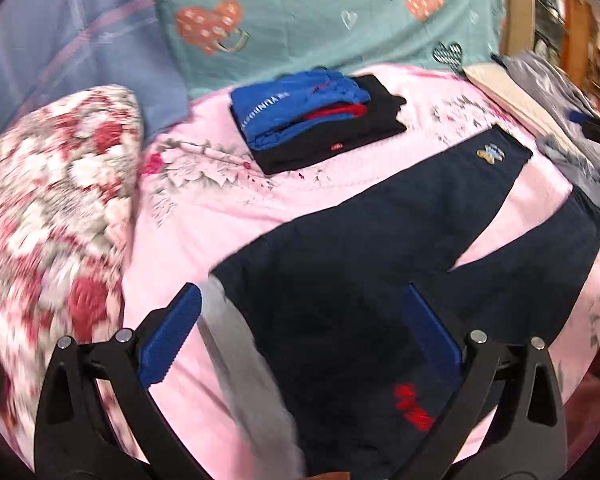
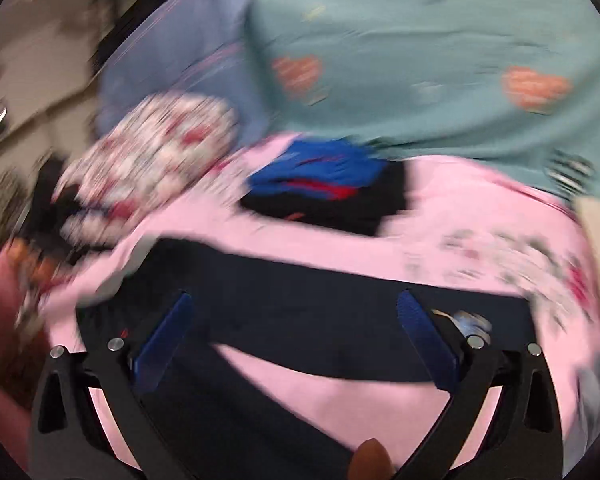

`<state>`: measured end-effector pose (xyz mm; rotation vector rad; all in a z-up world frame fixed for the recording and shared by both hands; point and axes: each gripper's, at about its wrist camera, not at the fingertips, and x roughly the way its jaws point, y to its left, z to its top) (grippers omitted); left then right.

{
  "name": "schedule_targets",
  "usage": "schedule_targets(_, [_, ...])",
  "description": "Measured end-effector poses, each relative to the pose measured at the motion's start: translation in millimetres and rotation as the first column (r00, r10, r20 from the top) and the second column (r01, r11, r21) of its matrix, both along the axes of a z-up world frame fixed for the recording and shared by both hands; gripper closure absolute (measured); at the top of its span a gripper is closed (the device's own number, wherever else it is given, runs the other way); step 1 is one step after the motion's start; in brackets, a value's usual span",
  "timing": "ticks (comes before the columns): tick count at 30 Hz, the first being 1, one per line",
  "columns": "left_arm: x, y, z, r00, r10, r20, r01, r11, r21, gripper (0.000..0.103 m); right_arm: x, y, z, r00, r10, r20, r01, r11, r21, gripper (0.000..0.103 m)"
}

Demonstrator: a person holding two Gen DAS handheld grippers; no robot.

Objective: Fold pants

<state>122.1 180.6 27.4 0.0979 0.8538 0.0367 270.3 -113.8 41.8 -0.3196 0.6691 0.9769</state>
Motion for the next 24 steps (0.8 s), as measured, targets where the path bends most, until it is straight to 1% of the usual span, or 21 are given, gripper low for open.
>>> schedule_targets(1, [11.8, 11.7, -2.7, 0.999, -0.021, -0.026, 0.021, 1.000, -0.008, 0.002, 8.6, 25.5, -7.0, 0.999, 0.036, 0.019, -0.035, 0.997, -0.066, 0.001])
schedule_targets(2, [22.4, 22.2, -5.8, 0.998, -0.034, -0.051, 0.034, 0.999, -0.018, 0.002, 18.3, 45.4, -14.2, 0.997, 0.071, 0.004, -0.070, 0.992, -0.109, 0.001])
schedule_targets(4, [44.4, 41.7, -15.0, 0.993, -0.060, -0.098, 0.056, 0.997, -0.048, 0.008, 39.8, 82.1, -30.7, 0.986, 0.149, -0.070, -0.159, 0.973, -0.170, 0.002])
schedule_targets(5, [54.1, 51.4, -20.5, 0.990, -0.069, -0.123, 0.062, 0.996, -0.061, 0.015, 50.0, 100.7, -40.6, 0.979, 0.183, -0.093, -0.198, 0.958, -0.206, 0.004])
schedule_targets(6, [62.8, 56.9, -26.1, 0.987, -0.080, -0.140, 0.070, 0.995, -0.075, 0.024, 54.0, 111.0, -45.3, 0.974, 0.203, -0.098, -0.221, 0.948, -0.231, 0.012])
schedule_targets(7, [73.6, 64.6, -32.1, 0.982, -0.096, -0.161, 0.081, 0.992, -0.096, 0.029, 61.9, 129.4, -56.3, 0.966, 0.240, -0.099, -0.259, 0.925, -0.279, 0.019])
schedule_targets(8, [81.7, 68.3, -36.7, 0.978, -0.109, -0.176, 0.090, 0.989, -0.114, 0.037, 62.3, 139.4, -62.0, 0.959, 0.264, -0.104, -0.284, 0.908, -0.307, 0.021])
schedule_targets(9, [92.6, 72.7, -43.7, 0.971, -0.138, -0.197, 0.112, 0.984, -0.137, 0.041, 62.3, 139.4, -62.0, 0.959, 0.264, -0.104, -0.284, 0.908, -0.307, 0.024])
schedule_targets(11, [106.8, 75.8, -52.8, 0.957, -0.187, -0.221, 0.152, 0.975, -0.163, 0.041, 68.4, 154.3, -73.8, 0.939, 0.313, -0.142, -0.343, 0.876, -0.340, 0.026])
schedule_targets(12, [114.9, 76.5, -58.6, 0.945, -0.224, -0.239, 0.185, 0.968, -0.172, 0.041, 74.3, 162.9, -79.7, 0.926, 0.336, -0.174, -0.377, 0.858, -0.349, 0.027])
schedule_targets(13, [122.1, 77.4, -64.1, 0.935, -0.248, -0.255, 0.208, 0.962, -0.175, 0.041, 79.2, 164.9, -83.8, 0.917, 0.350, -0.190, -0.396, 0.846, -0.357, 0.028])
schedule_targets(14, [130.1, 77.1, -71.3, 0.919, -0.278, -0.280, 0.233, 0.955, -0.183, 0.041, 82.8, 169.8, -88.3, 0.909, 0.363, -0.203, -0.414, 0.831, -0.370, 0.029])
schedule_targets(16, [139.3, 74.7, -80.8, 0.897, -0.307, -0.317, 0.260, 0.948, -0.182, 0.041, 89.8, 182.9, -99.6, 0.901, 0.372, -0.224, -0.434, 0.803, -0.408, 0.041])
schedule_targets(17, [145.1, 73.1, -87.9, 0.882, -0.322, -0.344, 0.279, 0.945, -0.170, 0.041, 92.8, 185.0, -105.6, 0.893, 0.378, -0.244, -0.449, 0.784, -0.428, 0.043])
schedule_targets(18, [146.6, 72.1, -91.6, 0.874, -0.332, -0.356, 0.290, 0.942, -0.168, 0.041, 95.0, 185.9, -111.2, 0.882, 0.386, -0.269, -0.469, 0.766, -0.440, 0.044])
schedule_targets(20, [152.5, 71.3, -98.1, 0.851, -0.359, -0.382, 0.314, 0.933, -0.177, 0.041, 96.7, 186.2, -120.0, 0.870, 0.394, -0.295, -0.491, 0.737, -0.465, 0.044])
schedule_targets(21, [154.6, 71.4, -101.0, 0.839, -0.375, -0.394, 0.325, 0.927, -0.188, 0.041, 96.1, 185.5, -121.3, 0.866, 0.404, -0.294, -0.499, 0.730, -0.467, 0.045])
schedule_targets(23, [156.9, 71.2, -103.3, 0.826, -0.392, -0.405, 0.342, 0.919, -0.195, 0.041, 94.7, 185.2, -121.5, 0.862, 0.419, -0.285, -0.507, 0.720, -0.474, 0.053])
schedule_targets(24, [156.9, 70.9, -102.9, 0.820, -0.404, -0.405, 0.353, 0.914, -0.199, 0.041, 94.6, 185.1, -120.9, 0.864, 0.420, -0.278, -0.503, 0.719, -0.480, 0.065])
